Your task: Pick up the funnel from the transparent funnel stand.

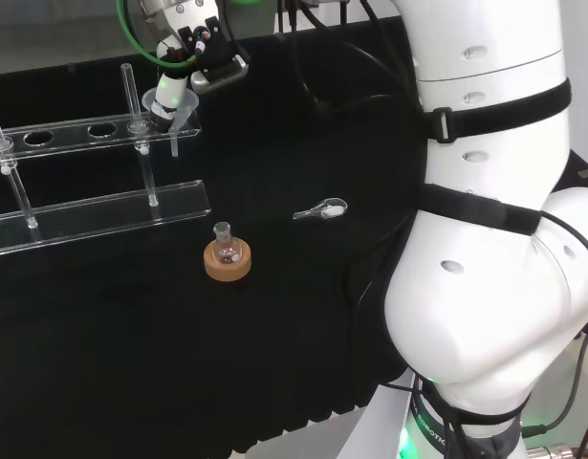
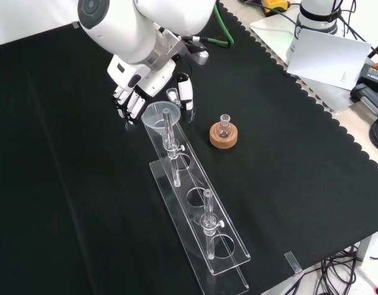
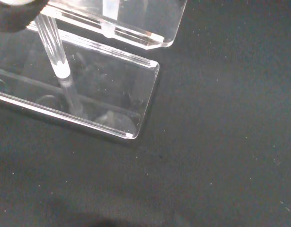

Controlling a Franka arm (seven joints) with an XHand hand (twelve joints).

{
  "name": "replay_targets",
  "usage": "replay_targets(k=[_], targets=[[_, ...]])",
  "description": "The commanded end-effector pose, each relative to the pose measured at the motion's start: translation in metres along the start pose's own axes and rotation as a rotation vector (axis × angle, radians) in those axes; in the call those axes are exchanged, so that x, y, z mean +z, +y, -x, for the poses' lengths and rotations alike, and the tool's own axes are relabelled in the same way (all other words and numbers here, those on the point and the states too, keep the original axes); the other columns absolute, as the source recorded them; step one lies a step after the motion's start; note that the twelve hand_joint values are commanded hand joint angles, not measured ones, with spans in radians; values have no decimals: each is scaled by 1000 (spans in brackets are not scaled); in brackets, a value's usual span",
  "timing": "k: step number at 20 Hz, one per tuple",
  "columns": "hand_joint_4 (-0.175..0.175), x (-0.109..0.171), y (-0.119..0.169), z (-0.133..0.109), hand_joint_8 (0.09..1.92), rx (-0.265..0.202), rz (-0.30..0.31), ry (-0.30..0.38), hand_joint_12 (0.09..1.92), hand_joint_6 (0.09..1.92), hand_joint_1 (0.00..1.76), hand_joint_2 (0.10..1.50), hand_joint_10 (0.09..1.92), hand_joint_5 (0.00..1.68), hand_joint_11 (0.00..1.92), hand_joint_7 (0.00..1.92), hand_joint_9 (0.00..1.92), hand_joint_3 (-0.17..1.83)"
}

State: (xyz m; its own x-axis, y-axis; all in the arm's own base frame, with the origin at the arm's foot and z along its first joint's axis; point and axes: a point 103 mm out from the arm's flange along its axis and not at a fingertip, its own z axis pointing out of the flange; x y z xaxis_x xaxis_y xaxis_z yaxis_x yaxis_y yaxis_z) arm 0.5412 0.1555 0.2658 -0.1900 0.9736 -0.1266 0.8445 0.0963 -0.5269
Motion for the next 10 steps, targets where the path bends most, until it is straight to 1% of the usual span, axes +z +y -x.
replay_targets(k=[1,5,10], targets=[[-7,-1,-1,-1,554,6,13,13,1209,87,670,710,865,401,0,459,134,43],[-4,-2,-2,-1,546,5,29,26,1246,87,702,726,835,484,0,560,207,63],[-1,-2,-2,-2,536,10,55,33,1301,87,743,743,760,602,0,717,357,130]])
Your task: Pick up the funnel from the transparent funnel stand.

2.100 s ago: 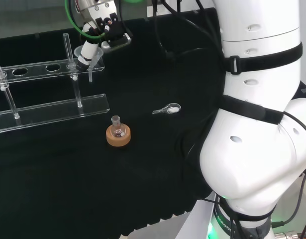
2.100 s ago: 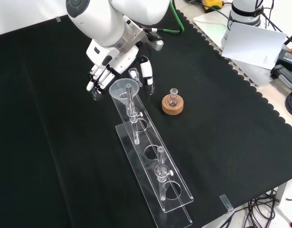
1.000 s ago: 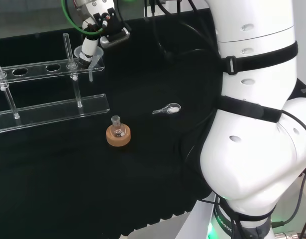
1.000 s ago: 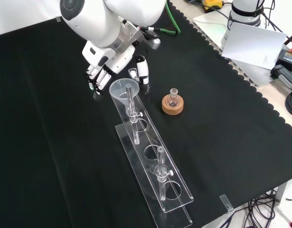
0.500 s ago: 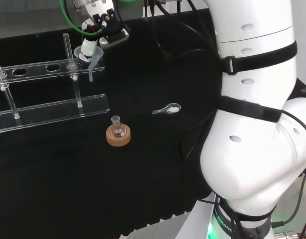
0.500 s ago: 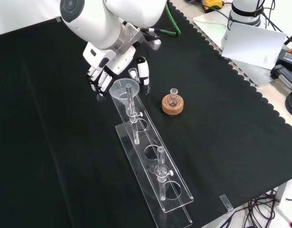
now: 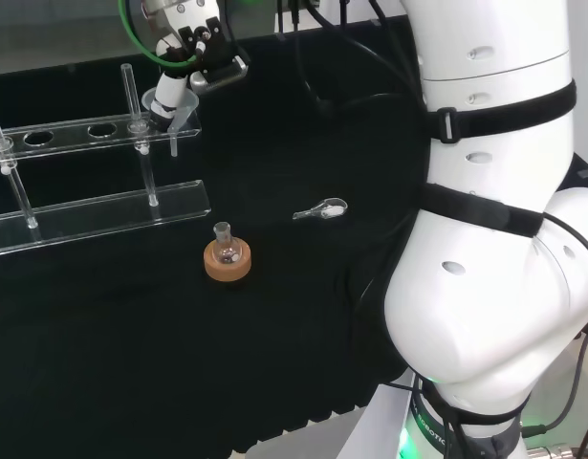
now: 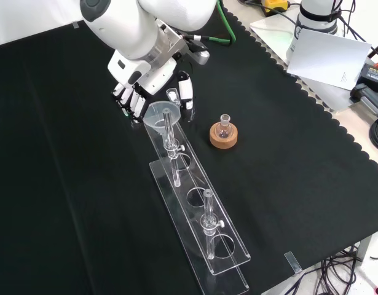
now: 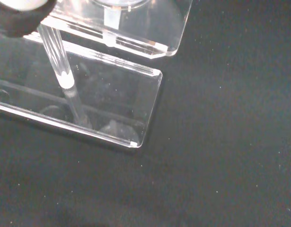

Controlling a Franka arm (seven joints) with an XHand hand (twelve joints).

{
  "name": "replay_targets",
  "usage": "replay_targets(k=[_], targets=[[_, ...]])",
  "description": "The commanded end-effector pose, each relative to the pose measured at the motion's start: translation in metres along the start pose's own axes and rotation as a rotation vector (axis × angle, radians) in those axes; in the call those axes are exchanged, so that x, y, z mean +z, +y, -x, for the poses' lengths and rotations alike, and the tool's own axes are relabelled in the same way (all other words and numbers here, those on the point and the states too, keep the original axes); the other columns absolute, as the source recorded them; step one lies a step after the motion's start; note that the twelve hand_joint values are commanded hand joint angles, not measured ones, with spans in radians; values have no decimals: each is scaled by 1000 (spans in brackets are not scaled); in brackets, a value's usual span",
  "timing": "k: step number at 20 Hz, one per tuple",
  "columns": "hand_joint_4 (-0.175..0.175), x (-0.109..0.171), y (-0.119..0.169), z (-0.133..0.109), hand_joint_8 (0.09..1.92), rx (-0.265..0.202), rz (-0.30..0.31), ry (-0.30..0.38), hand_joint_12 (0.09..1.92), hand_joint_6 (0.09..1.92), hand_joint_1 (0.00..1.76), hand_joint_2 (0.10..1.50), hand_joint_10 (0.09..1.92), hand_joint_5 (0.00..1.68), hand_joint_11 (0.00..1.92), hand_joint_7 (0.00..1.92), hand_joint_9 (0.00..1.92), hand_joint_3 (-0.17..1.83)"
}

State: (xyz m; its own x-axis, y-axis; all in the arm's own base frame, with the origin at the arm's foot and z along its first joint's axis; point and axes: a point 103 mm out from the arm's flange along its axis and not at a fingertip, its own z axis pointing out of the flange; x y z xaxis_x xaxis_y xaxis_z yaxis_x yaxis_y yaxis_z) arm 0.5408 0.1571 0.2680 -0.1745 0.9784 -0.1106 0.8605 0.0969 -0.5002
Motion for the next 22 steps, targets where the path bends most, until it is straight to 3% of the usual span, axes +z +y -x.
replay_targets(k=[1,7,10,14,22], targets=[[0,0,-1,0,535,5,30,12,1310,87,751,740,741,620,0,749,385,150],[20,-7,-4,-1,578,-1,69,2,1350,127,808,629,589,800,0,953,600,480],[46,-14,-8,-2,611,-5,74,-4,1371,360,831,601,517,890,0,1029,709,590],[58,-24,-14,0,644,-9,100,-17,1410,607,854,596,456,897,0,1103,821,662],[60,-45,-24,7,695,-6,107,-46,1465,672,889,606,382,934,0,1188,956,760]])
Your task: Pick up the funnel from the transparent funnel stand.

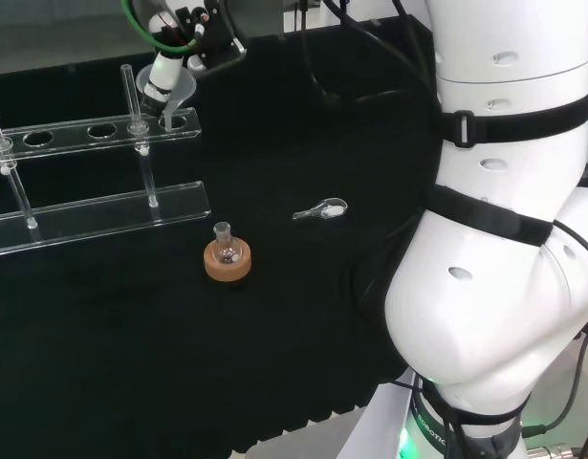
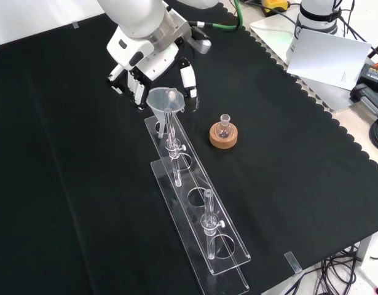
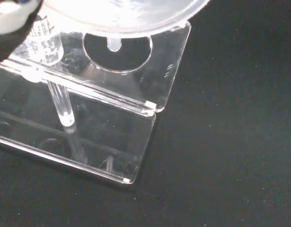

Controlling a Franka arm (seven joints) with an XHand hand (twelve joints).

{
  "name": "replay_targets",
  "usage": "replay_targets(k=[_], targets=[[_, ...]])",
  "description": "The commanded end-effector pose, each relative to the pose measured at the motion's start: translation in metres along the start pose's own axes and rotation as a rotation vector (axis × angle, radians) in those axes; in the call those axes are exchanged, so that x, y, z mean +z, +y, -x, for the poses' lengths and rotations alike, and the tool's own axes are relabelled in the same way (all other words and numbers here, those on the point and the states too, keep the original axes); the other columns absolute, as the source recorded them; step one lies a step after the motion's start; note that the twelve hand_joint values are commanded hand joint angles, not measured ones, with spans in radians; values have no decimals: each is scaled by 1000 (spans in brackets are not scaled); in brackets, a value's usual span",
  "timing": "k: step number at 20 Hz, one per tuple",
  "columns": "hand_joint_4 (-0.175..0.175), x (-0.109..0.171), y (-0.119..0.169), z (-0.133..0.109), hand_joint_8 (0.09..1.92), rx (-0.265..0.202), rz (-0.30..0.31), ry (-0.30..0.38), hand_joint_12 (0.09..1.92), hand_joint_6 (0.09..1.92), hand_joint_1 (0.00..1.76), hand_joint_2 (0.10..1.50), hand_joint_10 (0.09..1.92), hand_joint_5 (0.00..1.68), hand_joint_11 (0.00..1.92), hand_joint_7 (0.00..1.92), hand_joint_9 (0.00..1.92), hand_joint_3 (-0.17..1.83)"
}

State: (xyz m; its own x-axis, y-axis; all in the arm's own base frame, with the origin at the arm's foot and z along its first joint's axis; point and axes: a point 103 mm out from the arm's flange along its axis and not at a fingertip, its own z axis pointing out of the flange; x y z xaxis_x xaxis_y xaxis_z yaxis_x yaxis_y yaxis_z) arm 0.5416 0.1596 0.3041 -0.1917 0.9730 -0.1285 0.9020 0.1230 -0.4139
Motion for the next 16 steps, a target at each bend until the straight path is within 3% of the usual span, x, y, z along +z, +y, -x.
replay_targets(k=[1,10,16], targets=[[62,-17,-7,8,698,0,10,-26,1473,678,891,604,367,946,0,1203,977,773],[70,-37,-23,20,708,-20,-5,-18,1513,711,893,606,320,988,0,1252,1059,805],[64,-50,-43,24,718,-35,32,-11,1530,722,893,609,308,991,0,1282,1118,821]])
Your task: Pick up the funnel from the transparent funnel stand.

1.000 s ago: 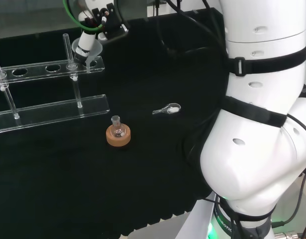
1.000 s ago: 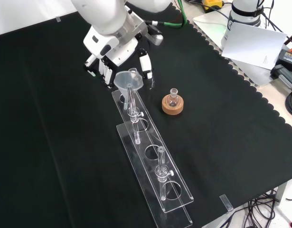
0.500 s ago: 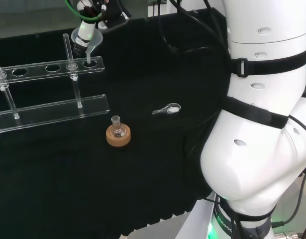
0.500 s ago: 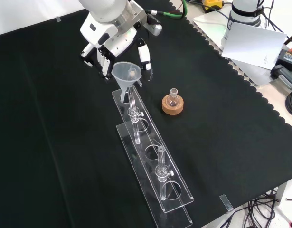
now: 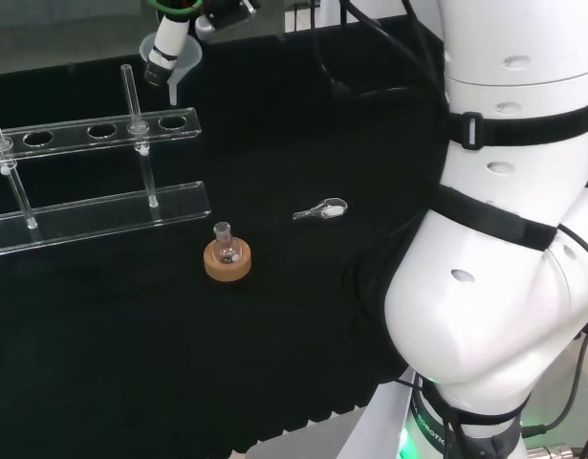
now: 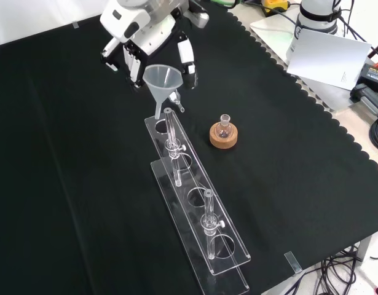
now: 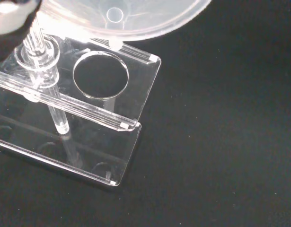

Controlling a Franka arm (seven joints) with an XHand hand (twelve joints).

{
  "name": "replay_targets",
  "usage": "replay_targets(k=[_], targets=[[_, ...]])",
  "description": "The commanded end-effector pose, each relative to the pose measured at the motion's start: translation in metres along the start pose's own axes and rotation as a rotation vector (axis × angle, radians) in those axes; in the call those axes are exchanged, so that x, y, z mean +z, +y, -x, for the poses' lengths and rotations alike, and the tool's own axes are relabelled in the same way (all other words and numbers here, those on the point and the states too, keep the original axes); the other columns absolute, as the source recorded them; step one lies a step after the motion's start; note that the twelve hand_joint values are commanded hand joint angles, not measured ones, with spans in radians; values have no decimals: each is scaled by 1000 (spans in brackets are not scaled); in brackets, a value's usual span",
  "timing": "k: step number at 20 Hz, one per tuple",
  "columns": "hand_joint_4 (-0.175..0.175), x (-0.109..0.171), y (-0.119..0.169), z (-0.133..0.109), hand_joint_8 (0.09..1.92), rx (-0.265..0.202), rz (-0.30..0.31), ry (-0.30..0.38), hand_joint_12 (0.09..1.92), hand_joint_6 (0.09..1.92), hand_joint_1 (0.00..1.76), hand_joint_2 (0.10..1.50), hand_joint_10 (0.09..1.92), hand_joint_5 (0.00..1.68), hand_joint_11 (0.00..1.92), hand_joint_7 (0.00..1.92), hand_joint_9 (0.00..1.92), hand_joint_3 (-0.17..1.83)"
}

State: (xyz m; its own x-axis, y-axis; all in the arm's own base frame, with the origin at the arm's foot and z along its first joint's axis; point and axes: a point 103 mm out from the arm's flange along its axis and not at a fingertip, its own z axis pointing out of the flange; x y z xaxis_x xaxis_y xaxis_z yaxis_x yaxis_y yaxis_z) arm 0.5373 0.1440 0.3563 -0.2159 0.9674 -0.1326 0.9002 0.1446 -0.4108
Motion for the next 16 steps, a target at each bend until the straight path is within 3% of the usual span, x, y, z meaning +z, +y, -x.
replay_targets(k=[1,3,5,16], targets=[[64,-10,-17,2,721,-16,34,1,1530,724,893,609,309,993,0,1286,1126,822],[136,-16,-23,2,748,-27,57,-4,1539,904,983,774,298,1013,0,1294,1153,585],[166,-21,-28,2,774,-36,77,-5,1538,964,1021,859,287,1024,0,1306,1176,451],[175,-15,-31,15,791,-17,54,9,1539,975,1036,886,280,1035,0,1316,1206,401]])
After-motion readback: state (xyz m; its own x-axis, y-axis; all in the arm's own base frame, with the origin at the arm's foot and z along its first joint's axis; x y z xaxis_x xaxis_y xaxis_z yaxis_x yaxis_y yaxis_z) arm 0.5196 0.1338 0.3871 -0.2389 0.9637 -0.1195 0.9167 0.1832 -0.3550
